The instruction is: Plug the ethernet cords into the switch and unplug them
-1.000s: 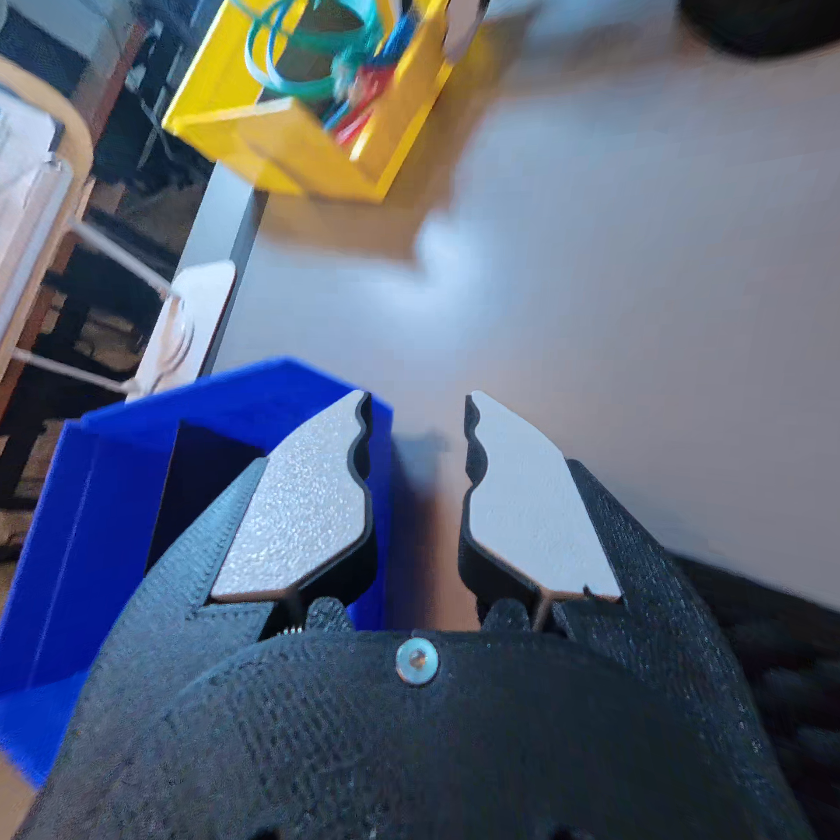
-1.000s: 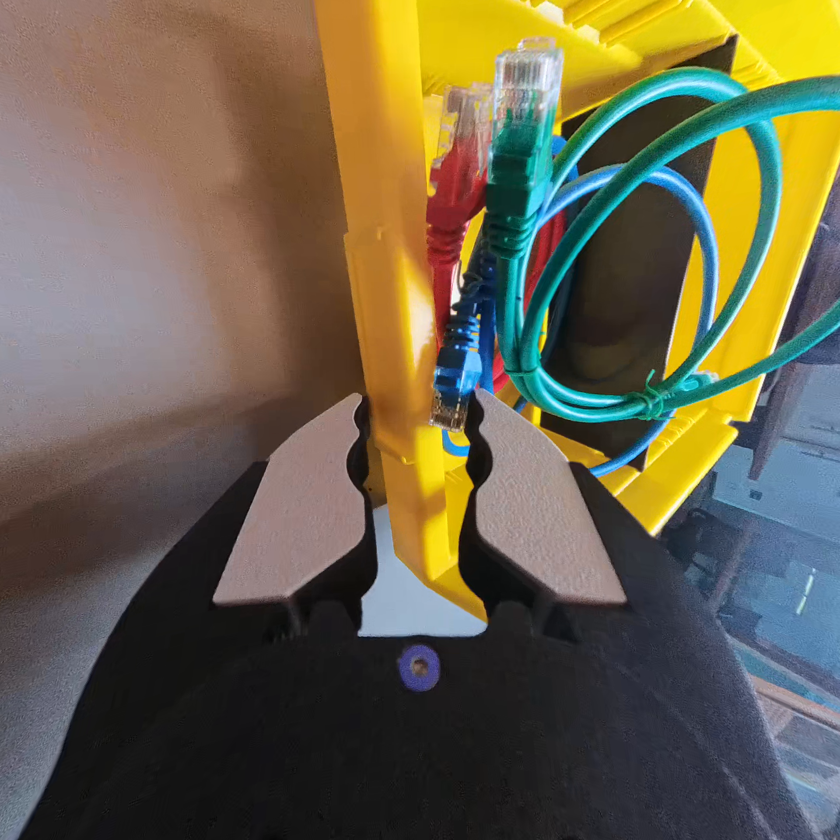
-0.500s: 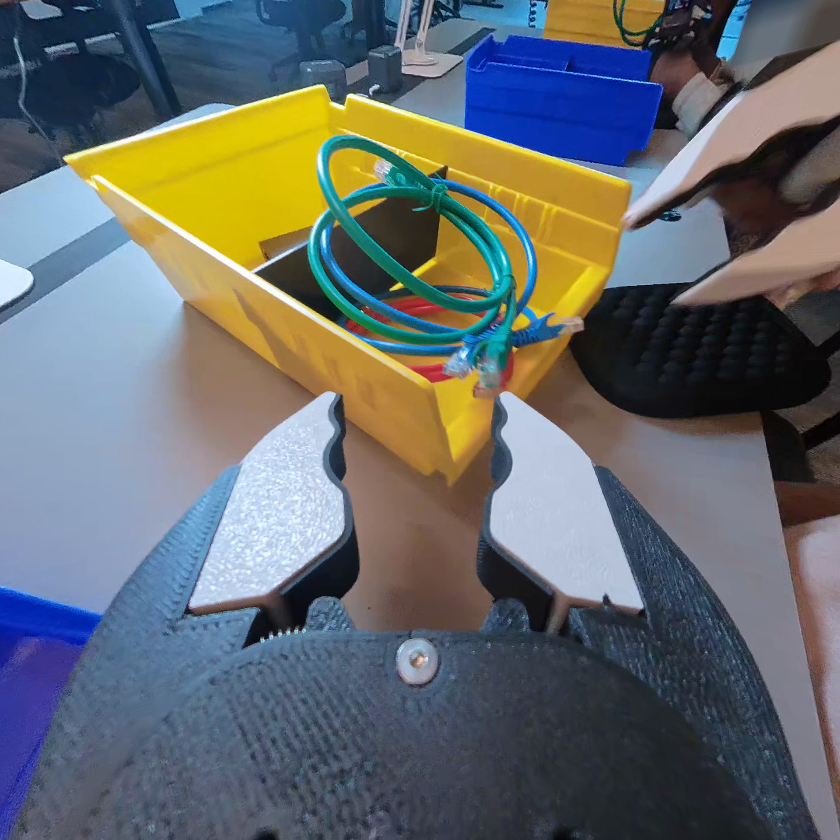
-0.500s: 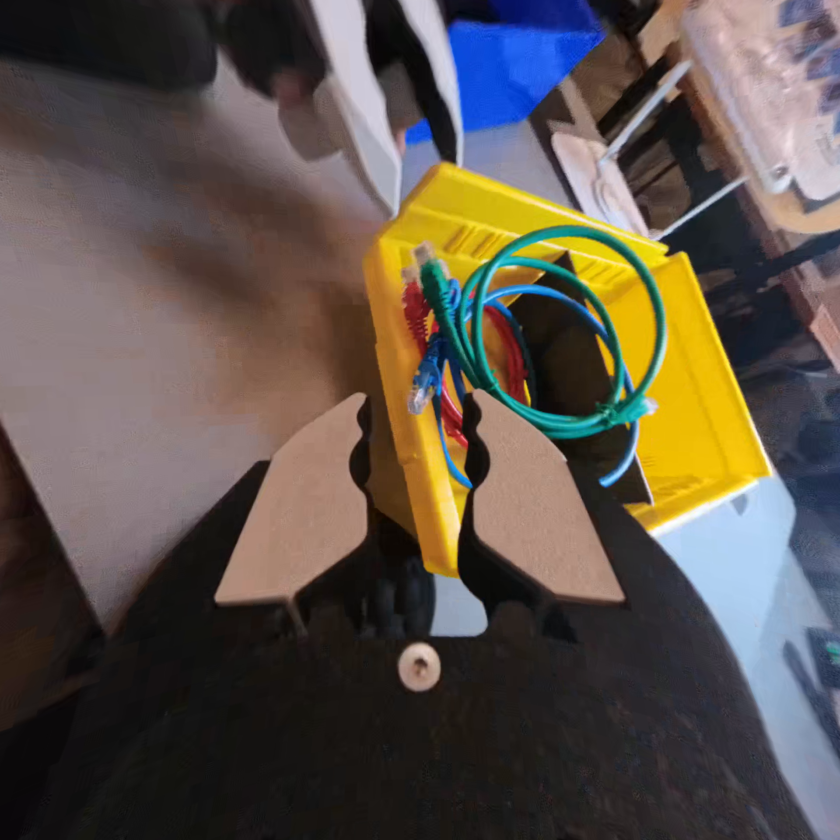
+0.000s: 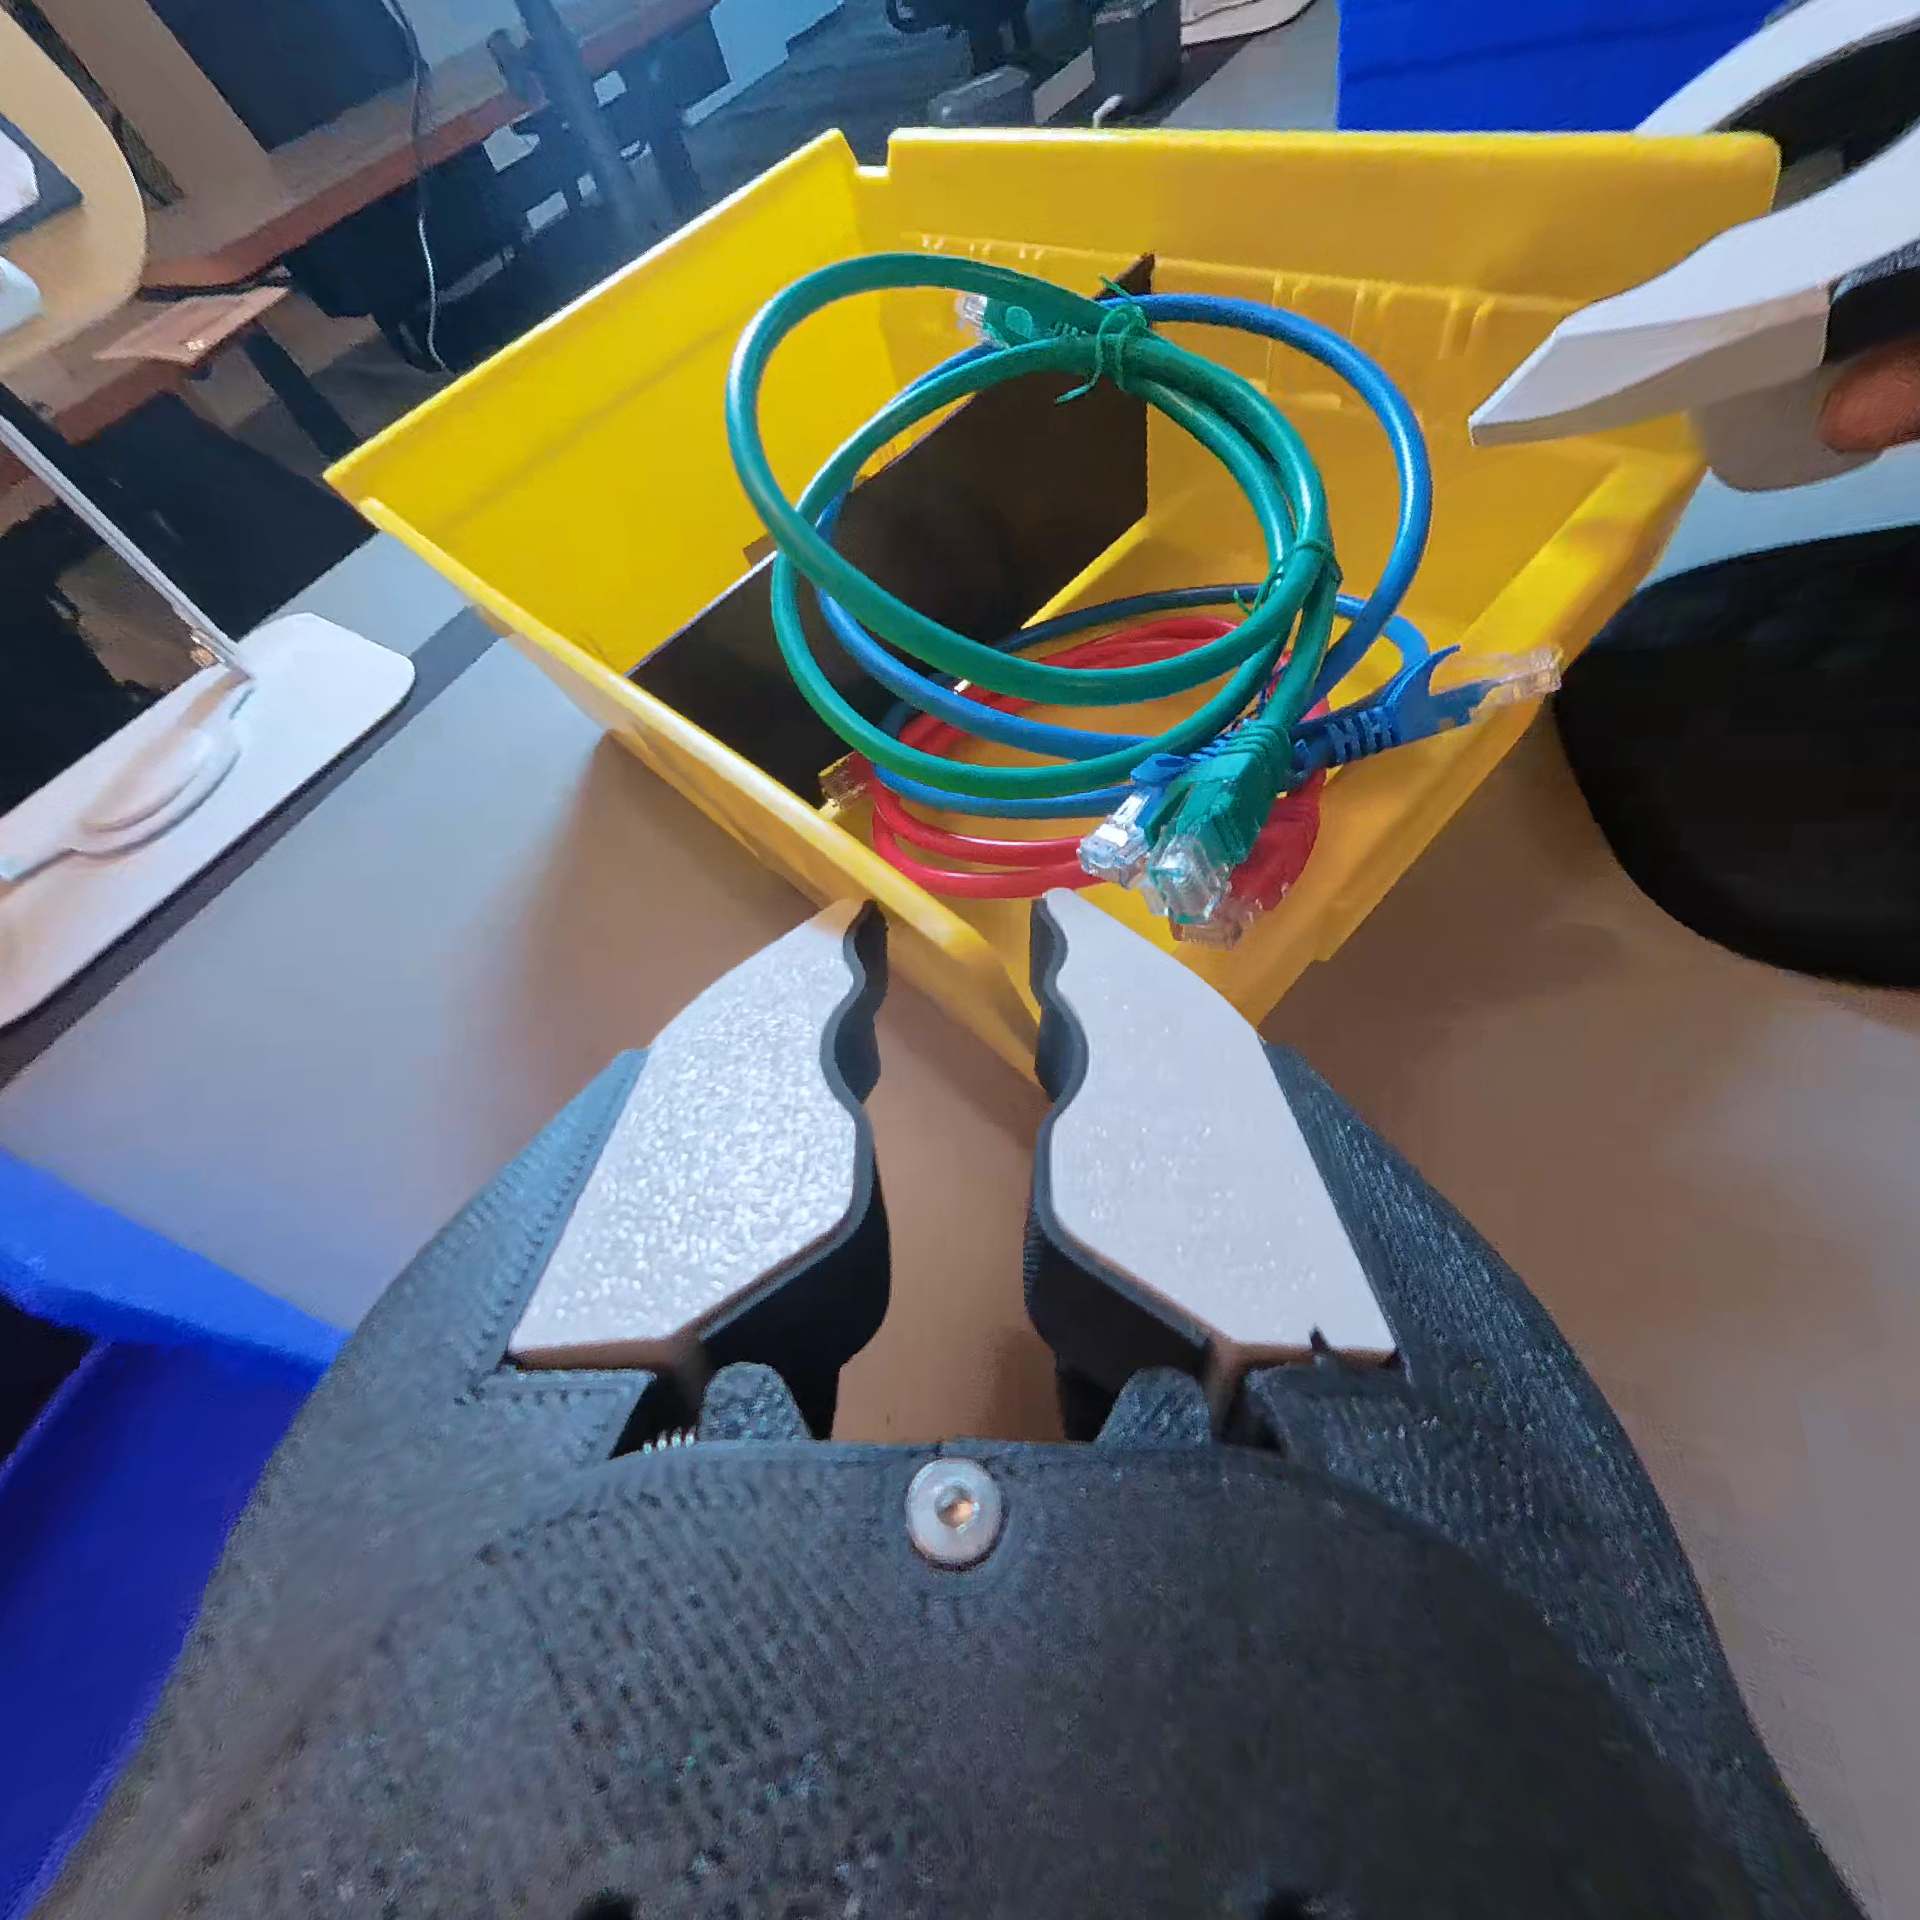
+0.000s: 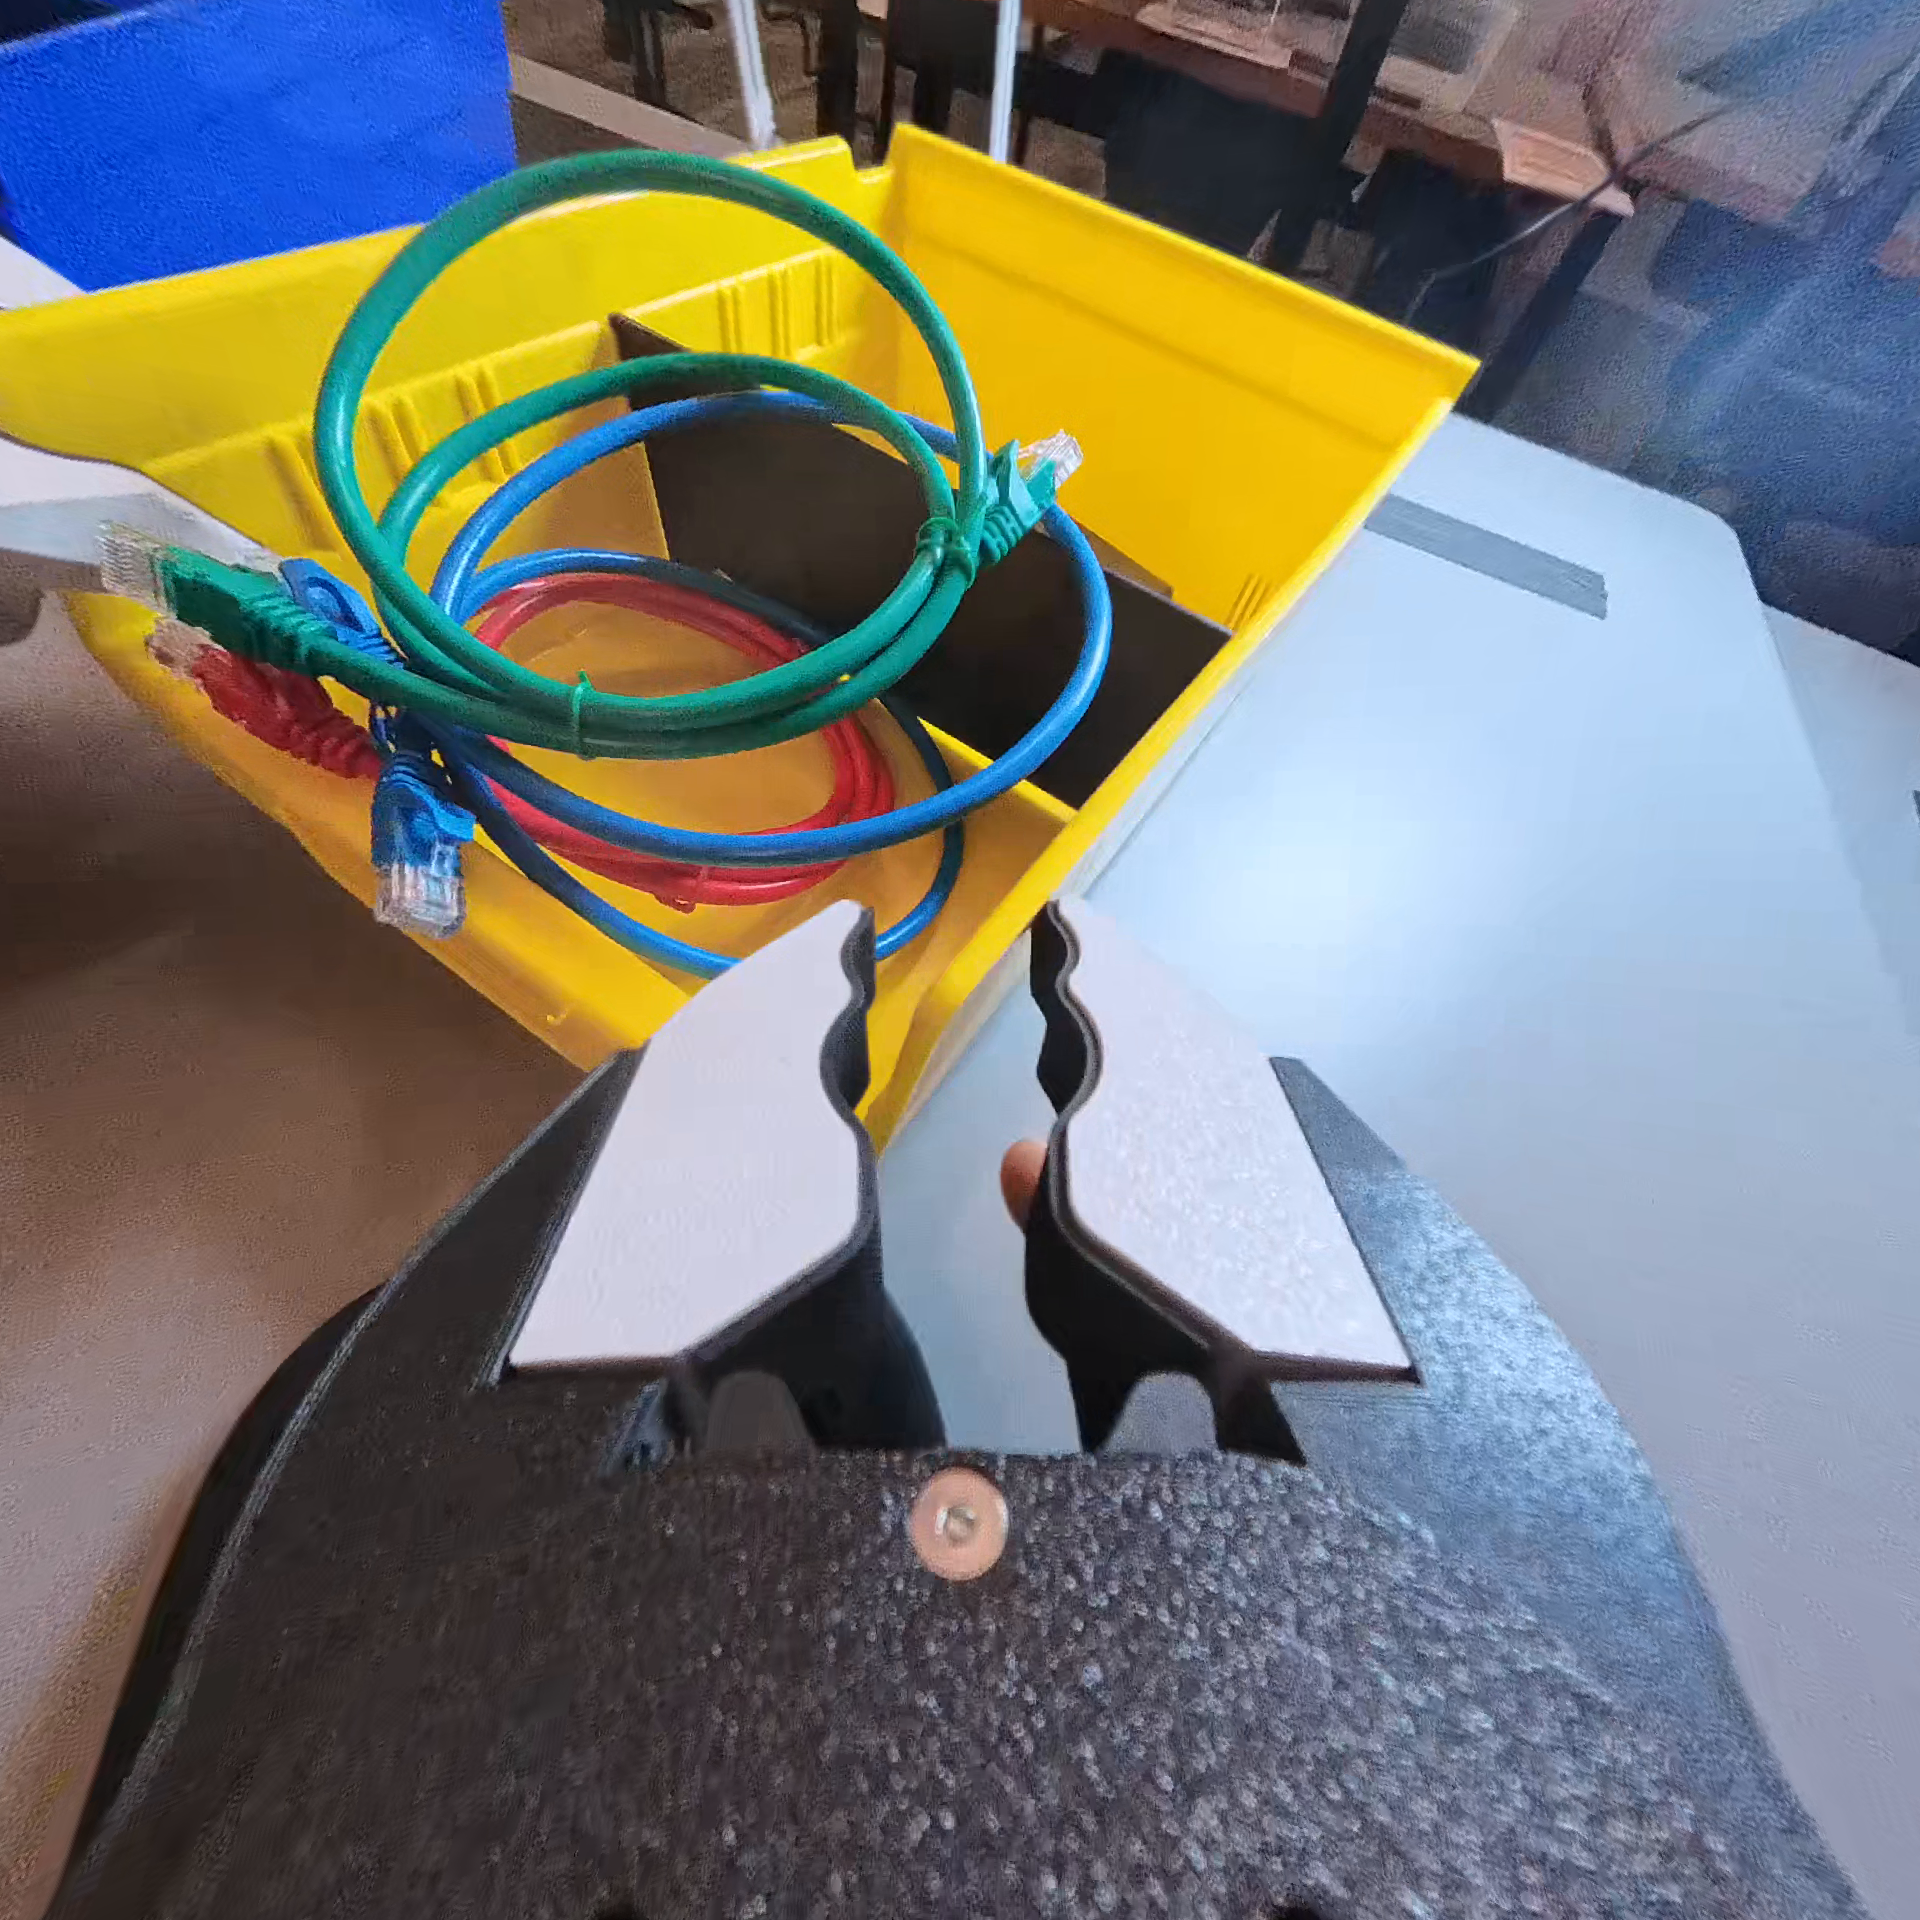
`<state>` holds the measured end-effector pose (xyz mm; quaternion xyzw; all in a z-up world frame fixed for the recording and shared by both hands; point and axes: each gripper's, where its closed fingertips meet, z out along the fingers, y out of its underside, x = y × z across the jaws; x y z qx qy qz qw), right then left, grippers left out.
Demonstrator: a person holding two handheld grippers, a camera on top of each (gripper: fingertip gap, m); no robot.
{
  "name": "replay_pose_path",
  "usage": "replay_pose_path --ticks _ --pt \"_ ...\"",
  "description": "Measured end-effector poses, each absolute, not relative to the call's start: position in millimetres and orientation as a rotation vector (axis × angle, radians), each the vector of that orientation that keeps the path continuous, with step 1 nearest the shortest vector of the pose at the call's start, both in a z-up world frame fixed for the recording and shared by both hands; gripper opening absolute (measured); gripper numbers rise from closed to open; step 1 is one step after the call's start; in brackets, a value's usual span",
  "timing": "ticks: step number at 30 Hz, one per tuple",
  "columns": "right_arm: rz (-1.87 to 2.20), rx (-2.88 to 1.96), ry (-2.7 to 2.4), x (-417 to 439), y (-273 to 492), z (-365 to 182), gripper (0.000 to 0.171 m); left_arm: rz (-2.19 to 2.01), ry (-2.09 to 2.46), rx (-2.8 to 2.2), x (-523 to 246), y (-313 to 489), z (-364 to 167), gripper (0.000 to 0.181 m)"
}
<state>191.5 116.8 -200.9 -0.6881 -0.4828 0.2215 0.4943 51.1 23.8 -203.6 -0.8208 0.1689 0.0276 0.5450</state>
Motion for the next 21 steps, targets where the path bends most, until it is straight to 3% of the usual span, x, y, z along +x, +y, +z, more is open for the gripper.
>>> replay_pose_path --ticks 7,13,21 --pt "0.567 -1.443 -1.143 201 36 -140 0.029 0.279 0.474 -1.786 64 -68 -137 0.027" --pt "0.744 -1.178 -1.268 138 -72 -71 0.028 0.52 0.299 -1.707 18 -202 -79 0.027" --pt "1.081 -1.061 -1.553 -6 -203 -90 0.028 0.818 0.068 -1.937 -63 -370 -82 0.028"
